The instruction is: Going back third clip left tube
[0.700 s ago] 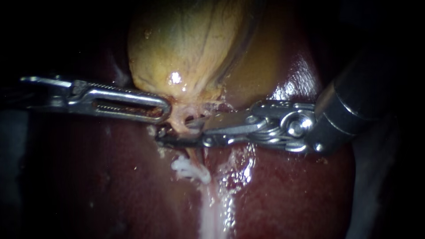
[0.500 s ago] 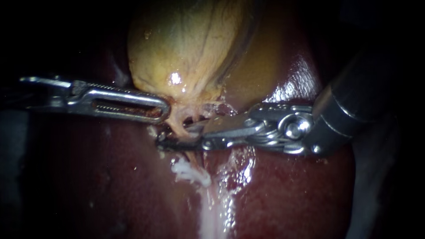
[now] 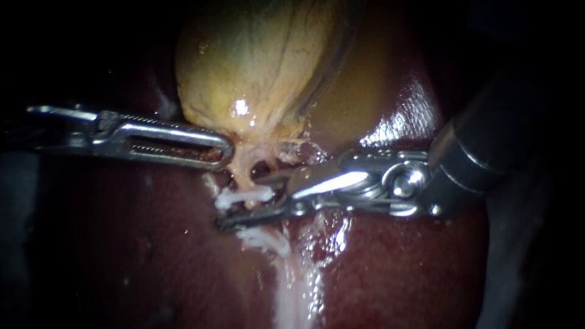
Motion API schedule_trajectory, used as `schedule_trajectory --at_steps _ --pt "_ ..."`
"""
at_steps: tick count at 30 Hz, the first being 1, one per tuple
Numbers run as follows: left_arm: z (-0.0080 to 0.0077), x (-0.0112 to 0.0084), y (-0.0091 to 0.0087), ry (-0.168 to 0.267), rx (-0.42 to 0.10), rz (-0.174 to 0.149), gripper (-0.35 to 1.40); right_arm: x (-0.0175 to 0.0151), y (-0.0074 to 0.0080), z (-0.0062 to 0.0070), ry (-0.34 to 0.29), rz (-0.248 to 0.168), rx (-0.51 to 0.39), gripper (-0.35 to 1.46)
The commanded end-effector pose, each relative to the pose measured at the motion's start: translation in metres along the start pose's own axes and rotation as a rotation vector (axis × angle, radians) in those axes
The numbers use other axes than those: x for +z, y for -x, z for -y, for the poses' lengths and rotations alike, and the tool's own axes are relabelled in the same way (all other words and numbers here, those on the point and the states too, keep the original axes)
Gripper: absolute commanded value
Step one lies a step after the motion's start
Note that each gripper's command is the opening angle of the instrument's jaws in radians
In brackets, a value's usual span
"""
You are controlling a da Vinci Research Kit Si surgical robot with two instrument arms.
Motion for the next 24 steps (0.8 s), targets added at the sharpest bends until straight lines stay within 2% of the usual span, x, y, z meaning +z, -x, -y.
schedule_trajectory --at_steps 1,10,12,19,24 --pt "0.0 0.0 0.0 0.001 0.0 0.0 -0.35 -0.0002 0.0 0.0 -0.002 0.001 -0.006 0.5" --pt "0.0 -0.0001 0.0 0.001 0.001 0.001 -0.35 -0.0031 0.0009 0.0007 -0.021 0.006 -0.034 0.5" --pt "0.0 -0.0001 0.0 0.001 0.001 0.001 -0.35 -0.0043 0.001 0.001 -0.031 0.008 -0.081 0.5" --pt "0.0002 -0.0001 0.0 0.002 0.001 0.001 -0.35 -0.0109 -0.0004 0.0019 -0.053 0.009 -0.203 0.5" --pt "0.0002 -0.0001 0.0 -0.001 0.001 -0.001 -0.35 -0.0151 -0.0013 0.0023 -0.035 0.005 -0.238 0.5"
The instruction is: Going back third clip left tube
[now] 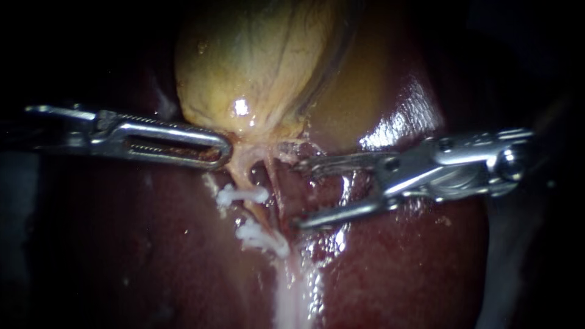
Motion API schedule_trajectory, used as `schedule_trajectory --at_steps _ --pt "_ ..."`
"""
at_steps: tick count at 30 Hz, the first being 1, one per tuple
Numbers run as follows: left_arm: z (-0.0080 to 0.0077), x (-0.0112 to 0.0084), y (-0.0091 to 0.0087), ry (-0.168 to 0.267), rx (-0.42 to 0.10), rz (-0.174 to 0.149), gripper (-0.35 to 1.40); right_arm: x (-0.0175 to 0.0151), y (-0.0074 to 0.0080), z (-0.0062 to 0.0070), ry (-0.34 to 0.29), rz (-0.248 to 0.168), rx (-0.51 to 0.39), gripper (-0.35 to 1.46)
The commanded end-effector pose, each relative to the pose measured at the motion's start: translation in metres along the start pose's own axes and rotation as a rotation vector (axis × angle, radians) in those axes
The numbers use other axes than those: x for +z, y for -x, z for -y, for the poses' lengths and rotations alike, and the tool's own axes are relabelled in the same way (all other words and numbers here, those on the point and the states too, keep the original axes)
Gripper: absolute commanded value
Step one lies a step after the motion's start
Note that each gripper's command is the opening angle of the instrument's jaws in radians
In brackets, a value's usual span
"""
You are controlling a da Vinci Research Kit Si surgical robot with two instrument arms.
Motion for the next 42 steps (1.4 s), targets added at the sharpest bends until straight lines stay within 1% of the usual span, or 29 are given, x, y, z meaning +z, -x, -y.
schedule_trajectory --at_steps 1,4,7,12,15,20,22,25,28,32,42 --pt "0.0001 0.0 0.0 -0.001 0.0 -0.001 -0.35 -0.0008 -0.0001 0.0 0.006 0.001 -0.003 0.5" --pt "0.0001 0.0001 0.0 -0.001 0.0 -0.001 -0.35 -0.0025 0.0 0.0001 0.022 0.002 -0.004 0.5" --pt "0.0002 0.0001 0.0 -0.001 0.0 -0.001 -0.35 -0.0032 0.0003 0.0002 0.024 0.004 -0.003 0.5" --pt "0.0006 0.0005 0.0001 -0.003 0.001 -0.002 -0.35 -0.0034 0.0005 0.0004 0.015 0.004 -0.003 0.5" --pt "0.001 0.0011 0.0002 -0.005 0.003 -0.004 -0.35 -0.0034 0.0005 0.0005 0.011 0.004 -0.004 0.5" --pt "0.0021 0.0028 0.0003 -0.012 0.007 -0.008 -0.35 -0.0034 0.0005 0.0007 0.011 0.004 -0.005 0.5" --pt "0.0027 0.0038 0.0005 -0.016 0.009 -0.015 -0.35 -0.0034 0.0005 0.0007 0.011 0.004 -0.005 0.5" --pt "0.0035 0.0052 0.0009 -0.016 0.014 -0.006 -0.35 -0.0034 0.0005 0.0007 0.011 0.004 -0.005 0.5" --pt "0.0038 0.0066 0.001 -0.01 0.015 -0.001 -0.35 -0.0034 0.0005 0.0007 0.011 0.004 -0.005 0.5" --pt "0.0039 0.0078 0.0008 -0.009 0.015 0.004 -0.35 -0.0033 0.0004 0.0008 0.011 0.004 -0.005 0.5" --pt "0.004 0.0078 0.0009 -0.01 0.017 0.008 -0.35 -0.0032 0.0003 0.001 0.011 0.004 -0.005 0.5"
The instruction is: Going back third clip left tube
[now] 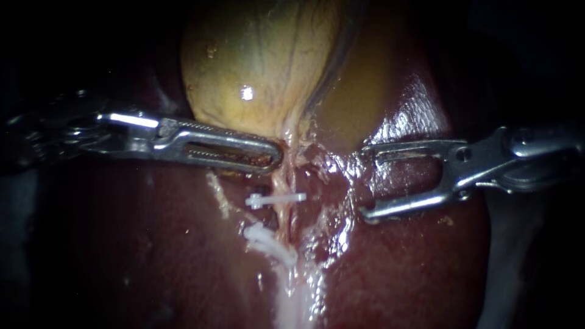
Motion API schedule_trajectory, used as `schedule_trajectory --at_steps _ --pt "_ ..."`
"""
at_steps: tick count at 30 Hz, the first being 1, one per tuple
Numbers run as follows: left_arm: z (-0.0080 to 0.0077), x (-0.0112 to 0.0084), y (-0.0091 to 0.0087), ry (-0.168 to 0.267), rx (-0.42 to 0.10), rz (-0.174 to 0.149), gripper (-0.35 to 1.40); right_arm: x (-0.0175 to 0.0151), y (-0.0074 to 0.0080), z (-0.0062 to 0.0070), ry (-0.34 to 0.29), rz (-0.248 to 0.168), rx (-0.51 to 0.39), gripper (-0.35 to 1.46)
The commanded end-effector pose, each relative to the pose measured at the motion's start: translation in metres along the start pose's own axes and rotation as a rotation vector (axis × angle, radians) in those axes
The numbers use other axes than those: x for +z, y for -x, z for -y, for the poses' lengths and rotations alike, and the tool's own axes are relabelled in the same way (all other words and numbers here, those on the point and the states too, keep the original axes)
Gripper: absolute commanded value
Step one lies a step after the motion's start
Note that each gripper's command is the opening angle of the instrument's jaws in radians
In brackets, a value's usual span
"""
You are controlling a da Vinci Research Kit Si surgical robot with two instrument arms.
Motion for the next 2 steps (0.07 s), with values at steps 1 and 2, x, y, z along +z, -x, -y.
schedule_trajectory --at_steps 1,2 --pt "0.0 0.0 0.0 0.0 0.0 0.0 -0.35 0.0 0.0 0.0 0.001 0.0 0.0 0.5" --pt "0.0 -0.0001 0.0 0.0 0.0 0.0 -0.35 0.0 -0.0001 0.0 0.001 0.0 -0.006 0.5"
